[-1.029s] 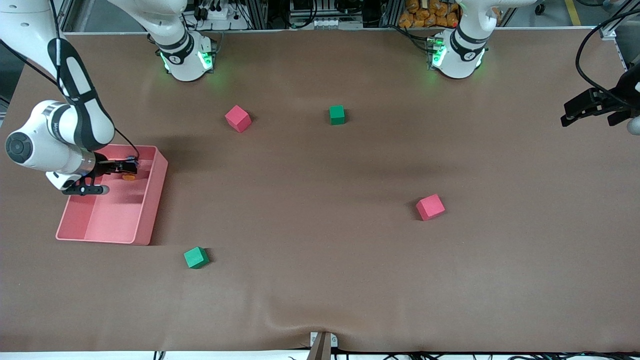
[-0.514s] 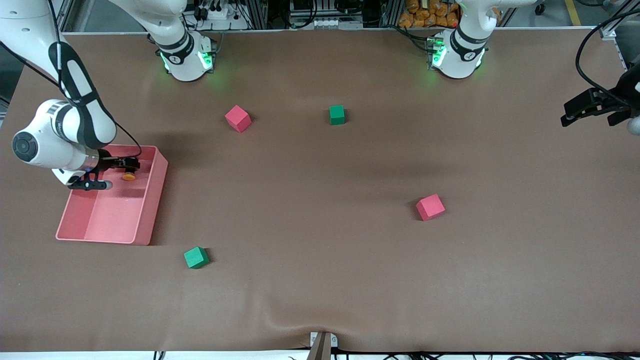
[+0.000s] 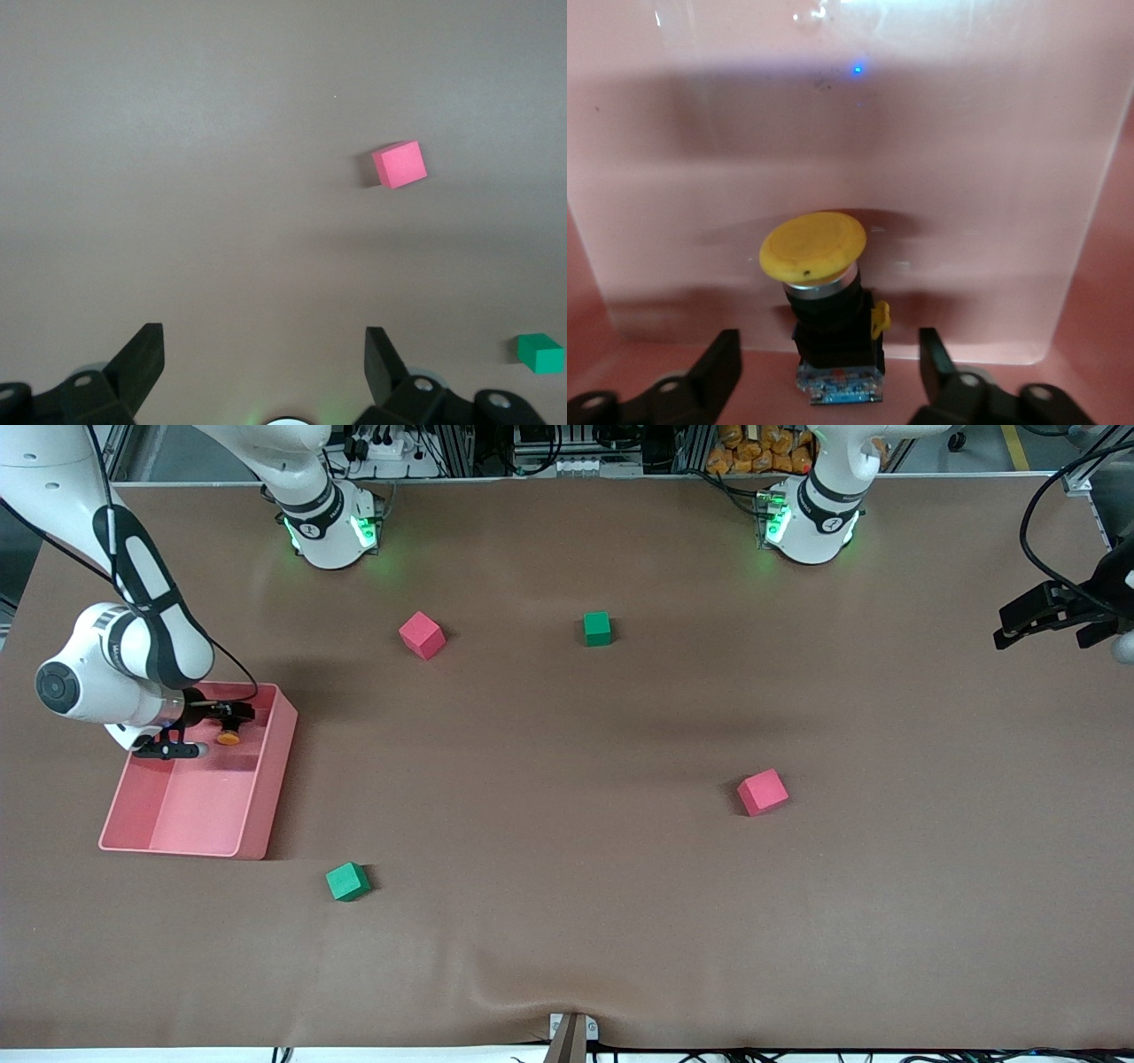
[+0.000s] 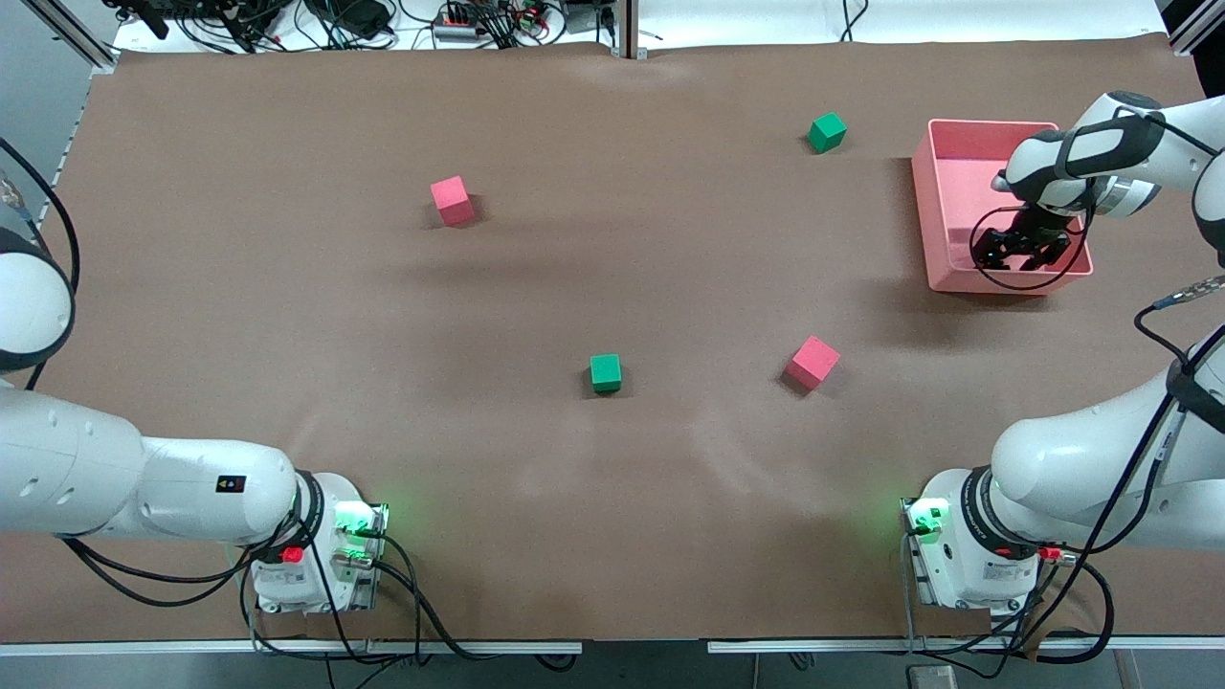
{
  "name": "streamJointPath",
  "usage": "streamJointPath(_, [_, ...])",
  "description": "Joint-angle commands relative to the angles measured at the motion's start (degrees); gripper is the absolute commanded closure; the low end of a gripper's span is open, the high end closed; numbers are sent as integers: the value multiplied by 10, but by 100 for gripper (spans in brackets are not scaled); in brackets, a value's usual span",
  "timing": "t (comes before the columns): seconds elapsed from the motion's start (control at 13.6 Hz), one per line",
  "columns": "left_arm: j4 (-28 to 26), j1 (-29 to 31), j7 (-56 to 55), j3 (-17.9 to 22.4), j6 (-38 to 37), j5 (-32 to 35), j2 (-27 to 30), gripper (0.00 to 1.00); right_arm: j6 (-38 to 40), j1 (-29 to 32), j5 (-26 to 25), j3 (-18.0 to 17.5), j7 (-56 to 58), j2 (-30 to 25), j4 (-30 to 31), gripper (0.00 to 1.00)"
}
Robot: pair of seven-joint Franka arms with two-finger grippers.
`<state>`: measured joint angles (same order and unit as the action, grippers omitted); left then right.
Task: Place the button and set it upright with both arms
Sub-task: 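Close the right gripper on the button base and lift it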
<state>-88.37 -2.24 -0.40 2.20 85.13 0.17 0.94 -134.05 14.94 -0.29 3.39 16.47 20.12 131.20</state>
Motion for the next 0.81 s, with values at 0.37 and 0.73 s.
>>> streamJointPath(0.37, [4,4,5,-1,-8,-10,-1,0,-17,10,-5,-7,8,4,5,82])
streamJointPath(0.73, [4,3,4,-1,-8,-10,-1,0,-9,11,-5,-8,8,-17,-12,82])
